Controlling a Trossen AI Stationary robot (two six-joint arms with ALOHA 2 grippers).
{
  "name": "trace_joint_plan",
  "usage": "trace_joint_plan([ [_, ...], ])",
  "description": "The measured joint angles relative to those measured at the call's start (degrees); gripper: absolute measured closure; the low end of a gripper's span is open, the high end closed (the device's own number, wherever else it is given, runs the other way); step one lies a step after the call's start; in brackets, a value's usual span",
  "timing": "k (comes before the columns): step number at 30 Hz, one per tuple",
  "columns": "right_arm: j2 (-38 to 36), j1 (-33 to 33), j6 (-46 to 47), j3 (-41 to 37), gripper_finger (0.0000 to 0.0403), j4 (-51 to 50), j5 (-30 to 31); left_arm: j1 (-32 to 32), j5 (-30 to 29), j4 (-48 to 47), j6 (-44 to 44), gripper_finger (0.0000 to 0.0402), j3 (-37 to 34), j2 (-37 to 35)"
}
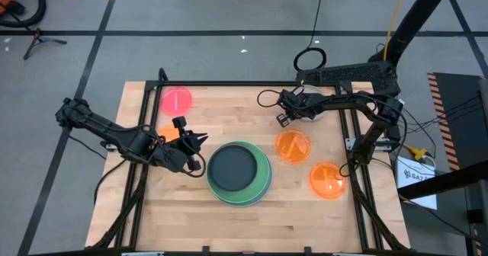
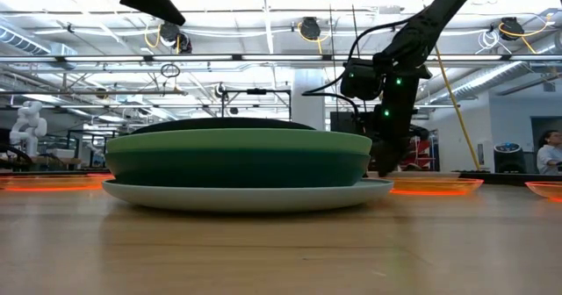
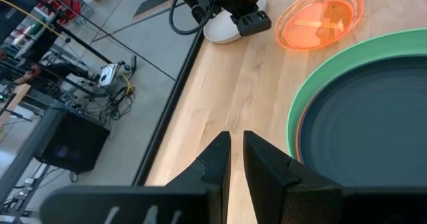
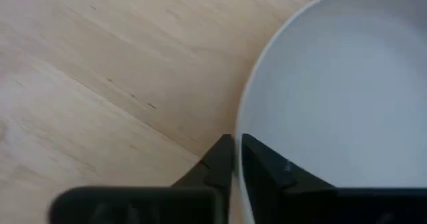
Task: Stack plastic plates
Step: Stack the gray plate on the black plate
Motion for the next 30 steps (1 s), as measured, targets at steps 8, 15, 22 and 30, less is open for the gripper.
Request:
trace_joint_plan([
  [8,-0.22,1.00,-3.80,-0.02,0.0397,0.01,-1.25,-0.02,0.00,0.02,-0.46,0.0352,0.00,0.00],
  [15,-4.33,6.78,-7.55,-0.04,0.0400,0.22,6.13,-0.02,0.00,0.02,-1.53,0.0352,0.00,0.00],
  [22,-9.89,16.08,-13.63,-0.04,0.0401,4.23,6.90,-0.02,0.00,0.31,-1.76,0.0352,0.00,0.00],
  [30,-9.41,30.20,-22.74,3.53,0.0402,13.84,-1.68,-0.02,-0.02,1.03,-1.70,0.0352,0.00,0.00],
])
